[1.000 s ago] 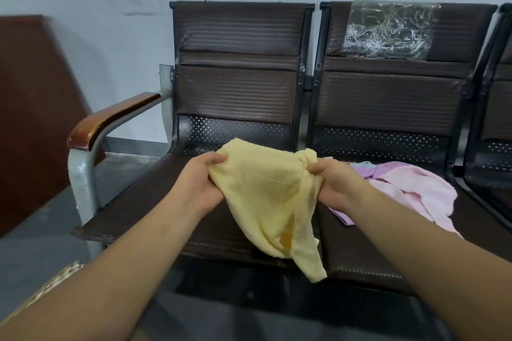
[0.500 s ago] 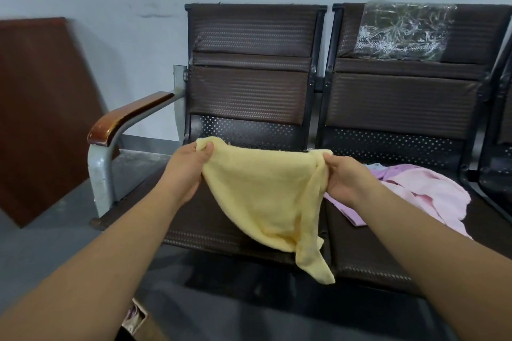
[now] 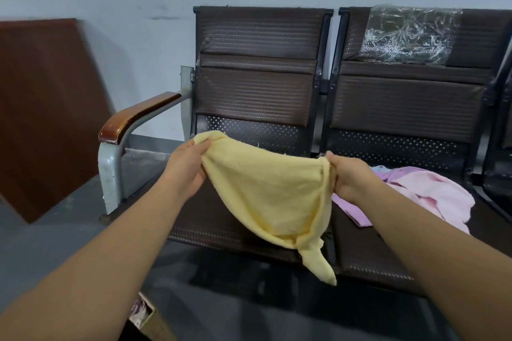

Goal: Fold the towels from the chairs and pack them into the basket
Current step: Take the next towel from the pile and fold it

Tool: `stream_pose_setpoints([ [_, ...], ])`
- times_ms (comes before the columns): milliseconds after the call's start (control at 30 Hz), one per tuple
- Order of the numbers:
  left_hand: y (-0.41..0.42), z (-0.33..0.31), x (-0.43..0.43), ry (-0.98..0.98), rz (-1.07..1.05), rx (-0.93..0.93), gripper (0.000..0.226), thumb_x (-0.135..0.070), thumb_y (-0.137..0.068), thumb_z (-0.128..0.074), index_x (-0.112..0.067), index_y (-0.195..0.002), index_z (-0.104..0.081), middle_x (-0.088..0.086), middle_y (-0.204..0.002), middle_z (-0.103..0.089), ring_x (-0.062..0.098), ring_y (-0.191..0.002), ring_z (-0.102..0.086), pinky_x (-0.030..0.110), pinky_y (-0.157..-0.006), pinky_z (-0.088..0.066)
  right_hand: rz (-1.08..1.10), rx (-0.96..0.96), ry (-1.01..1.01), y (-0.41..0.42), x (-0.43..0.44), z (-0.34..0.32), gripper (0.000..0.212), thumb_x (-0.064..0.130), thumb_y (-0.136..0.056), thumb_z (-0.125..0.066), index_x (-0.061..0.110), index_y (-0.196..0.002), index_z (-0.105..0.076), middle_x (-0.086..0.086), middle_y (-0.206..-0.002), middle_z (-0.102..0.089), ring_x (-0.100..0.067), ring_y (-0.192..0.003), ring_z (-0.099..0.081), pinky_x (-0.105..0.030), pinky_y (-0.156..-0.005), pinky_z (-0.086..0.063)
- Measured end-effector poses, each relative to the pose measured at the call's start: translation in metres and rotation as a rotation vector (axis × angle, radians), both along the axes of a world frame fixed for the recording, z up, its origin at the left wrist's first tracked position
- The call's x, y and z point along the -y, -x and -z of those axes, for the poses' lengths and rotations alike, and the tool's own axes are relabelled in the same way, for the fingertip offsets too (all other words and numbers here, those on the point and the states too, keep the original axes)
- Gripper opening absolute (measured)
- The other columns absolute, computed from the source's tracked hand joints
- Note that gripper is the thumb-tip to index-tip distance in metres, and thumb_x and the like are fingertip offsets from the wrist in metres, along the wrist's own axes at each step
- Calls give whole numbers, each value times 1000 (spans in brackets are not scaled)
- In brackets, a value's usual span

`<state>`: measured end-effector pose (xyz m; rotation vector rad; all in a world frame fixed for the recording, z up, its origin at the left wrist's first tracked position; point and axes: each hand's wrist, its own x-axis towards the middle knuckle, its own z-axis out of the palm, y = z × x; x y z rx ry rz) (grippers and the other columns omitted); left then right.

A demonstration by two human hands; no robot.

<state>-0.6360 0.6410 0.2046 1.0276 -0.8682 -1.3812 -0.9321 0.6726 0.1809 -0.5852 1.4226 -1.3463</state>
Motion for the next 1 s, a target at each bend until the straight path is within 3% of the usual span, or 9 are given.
stream_pose_setpoints([
  [133, -10, 0, 0, -7, 4, 41, 21, -8, -104, -45, -3, -116, -62, 10, -102, -71, 19, -88, -68, 37, -86, -56, -46, 274, -48, 12, -1, -2, 27, 31, -104, -51, 8, -99, -65, -10, -107, -67, -25, -95, -65, -43, -73, -54],
  [200, -14, 0, 0, 5, 1, 78, 21, -9, -105, -45, -3, -117, -60, 10, -100, -69, 19, -88, -65, 38, -87, -54, -209, 96, -36, 11, -6, -11, 34, 41, -96, -64, 7, -98, -67, -10, -96, -71, -25, -87, -70, -37, -66, -58],
  [300, -20, 2, 0, 23, 15, 145, 20, -10, -105, -43, -4, -116, -60, 9, -98, -67, 18, -87, -63, 37, -84, -54, -346, -373, -22, 1, -14, -15, 26, 15, -84, -79, -2, -103, -69, -14, -86, -71, -21, -68, -69, -29, -55, -56],
  [367, -23, 4, 1, 30, 8, 201, 21, -11, -105, -43, -4, -117, -60, 10, -100, -66, 20, -90, -63, 37, -84, -54, -254, -506, 1, -4, -12, -12, 17, 8, -83, -77, 1, -97, -70, -15, -86, -68, -22, -69, -64, -31, -61, -52],
  [500, -32, -1, 3, 62, -19, 386, 22, -19, -105, -46, -13, -103, -67, 9, -100, -69, 24, -93, -62, 44, -88, -52, -16, -83, 69, -3, -12, -24, 16, 17, -99, -61, 1, -96, -64, -15, -89, -64, -25, -80, -63, -45, -84, -52],
  [600, -38, -15, 10, 131, -31, 515, 23, -27, -102, -51, -21, -94, -72, 6, -89, -69, 22, -82, -59, 40, -76, -51, 75, 61, 156, 6, -7, -43, 18, 16, -101, -58, -2, -100, -61, -17, -103, -66, -26, -90, -66, -45, -94, -54],
  [767, -36, -83, 14, 297, -69, 532, 20, -34, -101, -54, -22, -103, -71, -9, -81, -70, 12, -76, -59, 29, -67, -49, 173, 0, 233, 9, 0, -97, 12, 4, -92, -58, -1, -101, -64, -16, -98, -65, -30, -90, -63, -43, -85, -53],
  [867, -41, -122, 19, 282, -103, 445, 20, -37, -98, -57, -24, -103, -71, -1, -97, -70, 17, -87, -61, 34, -78, -51, 101, 92, 296, 9, 1, -123, 24, 1, -87, -55, -3, -109, -65, -20, -94, -68, -31, -86, -68, -42, -81, -58],
  [1000, -51, -149, 19, 279, -35, 481, 24, -49, -92, -54, -29, -92, -69, 7, -105, -67, 28, -93, -61, 42, -79, -54, -2, 232, 300, 5, -2, -138, 19, 15, -101, -48, 11, -83, -53, -7, -71, -53, -21, -67, -59, -31, -66, -54],
])
